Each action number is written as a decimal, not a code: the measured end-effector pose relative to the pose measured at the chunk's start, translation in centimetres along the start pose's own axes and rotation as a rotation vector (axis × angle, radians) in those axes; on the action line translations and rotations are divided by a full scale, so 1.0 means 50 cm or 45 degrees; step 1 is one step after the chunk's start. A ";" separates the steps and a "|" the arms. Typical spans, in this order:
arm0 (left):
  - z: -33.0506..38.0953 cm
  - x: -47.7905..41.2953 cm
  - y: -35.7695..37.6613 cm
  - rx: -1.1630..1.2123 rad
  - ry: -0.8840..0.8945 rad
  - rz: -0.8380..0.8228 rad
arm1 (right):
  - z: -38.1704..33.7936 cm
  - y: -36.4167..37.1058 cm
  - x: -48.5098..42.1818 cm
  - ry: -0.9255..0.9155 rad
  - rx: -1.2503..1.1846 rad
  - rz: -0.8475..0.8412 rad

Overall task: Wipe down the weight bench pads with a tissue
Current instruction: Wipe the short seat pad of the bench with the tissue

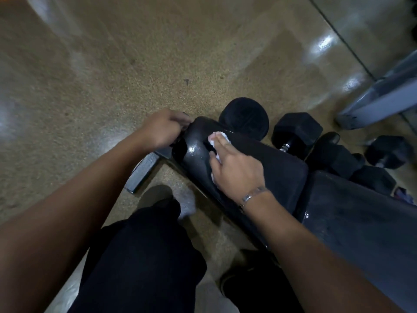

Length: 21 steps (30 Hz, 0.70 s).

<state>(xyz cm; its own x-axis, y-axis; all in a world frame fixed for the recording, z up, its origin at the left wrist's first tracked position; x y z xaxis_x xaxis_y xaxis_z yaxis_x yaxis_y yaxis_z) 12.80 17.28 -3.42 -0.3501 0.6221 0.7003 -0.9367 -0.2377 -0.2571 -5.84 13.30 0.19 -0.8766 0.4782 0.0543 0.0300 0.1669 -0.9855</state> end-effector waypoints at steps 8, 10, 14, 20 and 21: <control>0.008 -0.012 0.014 0.235 0.017 -0.147 | -0.013 -0.001 -0.142 0.119 0.008 -0.015; 0.000 -0.015 0.013 0.256 0.032 -0.176 | -0.045 0.015 -0.123 -0.003 -0.011 -0.042; -0.008 -0.024 0.015 0.267 0.043 -0.205 | -0.012 -0.008 -0.066 -0.021 0.021 0.013; 0.000 -0.027 0.003 0.193 0.016 -0.185 | 0.029 -0.014 -0.157 0.245 0.031 -0.033; -0.003 -0.028 0.000 0.211 0.011 -0.177 | 0.012 -0.005 -0.163 0.191 0.040 -0.019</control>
<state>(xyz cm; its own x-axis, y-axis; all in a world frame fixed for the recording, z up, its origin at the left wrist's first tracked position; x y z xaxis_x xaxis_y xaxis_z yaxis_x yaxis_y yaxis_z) 13.31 16.51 -4.51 -0.2185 0.6635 0.7156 -0.9623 -0.2680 -0.0454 1.02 8.84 -0.09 -0.7952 0.5996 0.0904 0.0003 0.1494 -0.9888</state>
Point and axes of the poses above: each hand's wrist, its own x-axis away from the middle knuckle, its own y-axis out of the palm, z = x × y, the point moved 6 cm from there along -x, towards the middle knuckle, and after that the axes turned 15 degrees about -y, right-handed, at the moved point
